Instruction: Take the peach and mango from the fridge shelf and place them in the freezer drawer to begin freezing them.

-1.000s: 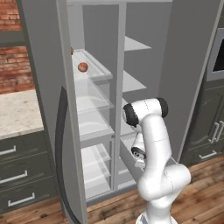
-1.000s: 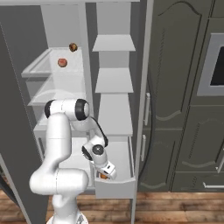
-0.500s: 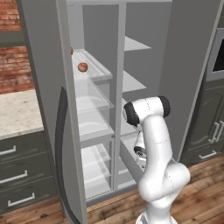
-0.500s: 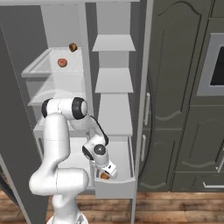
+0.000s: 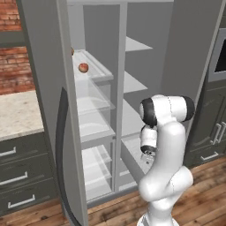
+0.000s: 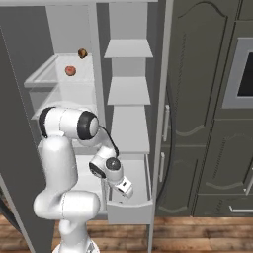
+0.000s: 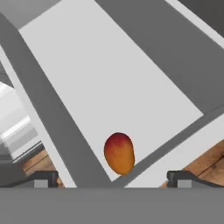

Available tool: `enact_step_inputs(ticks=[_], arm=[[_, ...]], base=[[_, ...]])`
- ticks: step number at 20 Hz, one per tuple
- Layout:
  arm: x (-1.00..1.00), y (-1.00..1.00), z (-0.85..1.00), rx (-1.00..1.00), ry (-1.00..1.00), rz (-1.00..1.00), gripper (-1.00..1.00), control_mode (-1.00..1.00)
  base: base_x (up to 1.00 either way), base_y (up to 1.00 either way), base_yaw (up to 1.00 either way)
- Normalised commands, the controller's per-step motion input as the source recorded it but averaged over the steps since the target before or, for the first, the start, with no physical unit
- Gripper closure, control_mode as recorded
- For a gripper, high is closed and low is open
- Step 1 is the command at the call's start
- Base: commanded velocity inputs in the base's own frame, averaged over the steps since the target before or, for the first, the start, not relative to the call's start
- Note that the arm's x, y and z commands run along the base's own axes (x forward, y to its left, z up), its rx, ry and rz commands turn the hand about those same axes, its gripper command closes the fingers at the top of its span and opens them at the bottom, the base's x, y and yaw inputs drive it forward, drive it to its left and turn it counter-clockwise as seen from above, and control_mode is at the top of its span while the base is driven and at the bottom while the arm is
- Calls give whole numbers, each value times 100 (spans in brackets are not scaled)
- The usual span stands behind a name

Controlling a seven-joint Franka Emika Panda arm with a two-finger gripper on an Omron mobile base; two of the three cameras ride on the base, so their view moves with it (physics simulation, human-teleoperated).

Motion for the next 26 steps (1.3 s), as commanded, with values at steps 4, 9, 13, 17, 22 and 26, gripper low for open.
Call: enact_step_inputs(ticks=[4, 9, 13, 17, 22, 26], arm=[[0, 0, 100, 0, 0, -3, -100, -100], [2, 0, 100, 4, 8, 0, -100, -100], [12, 0, 100, 12, 20, 0, -100, -100], [10, 0, 100, 15, 21, 0, -100, -100], [7, -3, 100, 15, 22, 0, -100, -100], [10, -19, 100, 16, 22, 0, -100, -100]], base=[[0, 0, 0], [0, 0, 0], [0, 0, 0], [0, 0, 0], [0, 0, 0], [0, 0, 0]])
